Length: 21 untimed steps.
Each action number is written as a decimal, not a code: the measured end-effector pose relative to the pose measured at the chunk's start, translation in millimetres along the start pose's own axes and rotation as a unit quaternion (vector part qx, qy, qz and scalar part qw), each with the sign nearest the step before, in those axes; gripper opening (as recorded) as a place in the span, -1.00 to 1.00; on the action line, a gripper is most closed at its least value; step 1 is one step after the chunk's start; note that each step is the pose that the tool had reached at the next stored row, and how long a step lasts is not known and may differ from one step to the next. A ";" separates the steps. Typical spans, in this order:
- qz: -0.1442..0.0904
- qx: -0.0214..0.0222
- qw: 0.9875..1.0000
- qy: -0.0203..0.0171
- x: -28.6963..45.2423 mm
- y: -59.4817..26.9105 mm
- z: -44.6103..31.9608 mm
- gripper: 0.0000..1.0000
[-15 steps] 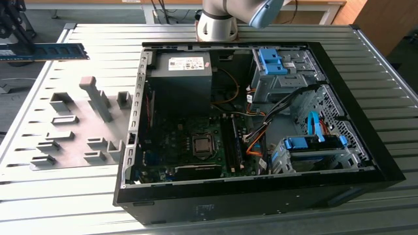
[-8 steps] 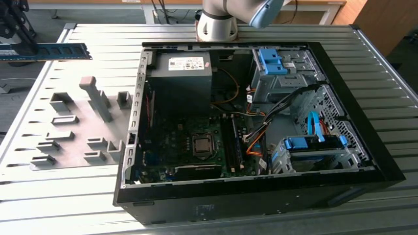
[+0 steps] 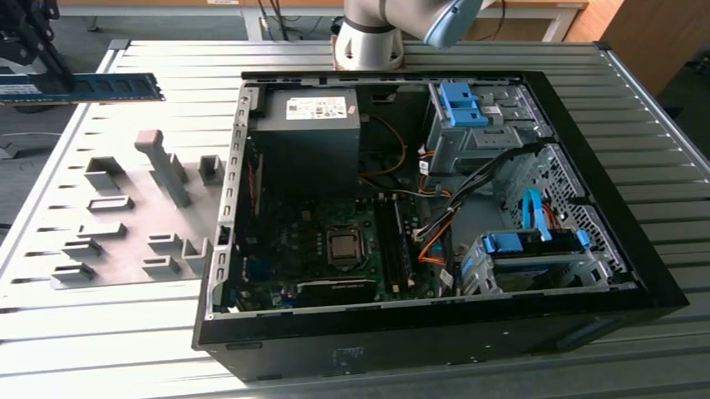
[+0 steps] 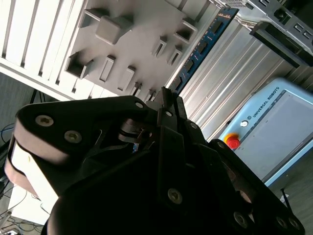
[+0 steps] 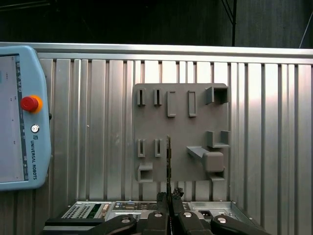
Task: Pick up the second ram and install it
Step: 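Pick up the second ram and move it above second insertion slot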
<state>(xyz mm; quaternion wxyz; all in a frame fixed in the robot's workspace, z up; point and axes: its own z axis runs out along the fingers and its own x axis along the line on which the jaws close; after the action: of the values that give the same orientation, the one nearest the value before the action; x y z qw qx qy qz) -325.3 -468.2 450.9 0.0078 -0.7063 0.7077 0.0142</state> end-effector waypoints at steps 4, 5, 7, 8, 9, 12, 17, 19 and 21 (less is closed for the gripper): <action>0.000 0.000 1.000 0.000 0.0 -3.2 0.0 -0.72; 0.000 0.000 1.000 0.000 0.0 -4.1 0.0 -0.72; 0.000 0.000 1.000 0.000 0.0 -5.8 0.0 -0.72; 0.000 0.000 1.000 0.000 0.0 -6.7 -0.1 -0.72; 0.000 0.000 1.000 0.000 0.0 -7.5 -0.1 -0.72; 0.000 0.000 1.000 0.000 0.0 -10.0 -0.1 -0.72; 0.000 0.000 1.000 0.000 0.0 -14.1 -0.1 -0.72; 0.000 0.000 1.000 0.000 0.0 -15.9 -0.2 -0.72; 0.000 0.000 1.000 0.000 0.0 -17.8 -0.1 -0.72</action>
<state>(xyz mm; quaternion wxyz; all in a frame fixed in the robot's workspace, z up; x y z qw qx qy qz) -307.5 -468.2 450.9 0.0079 -0.7063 0.7077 0.0142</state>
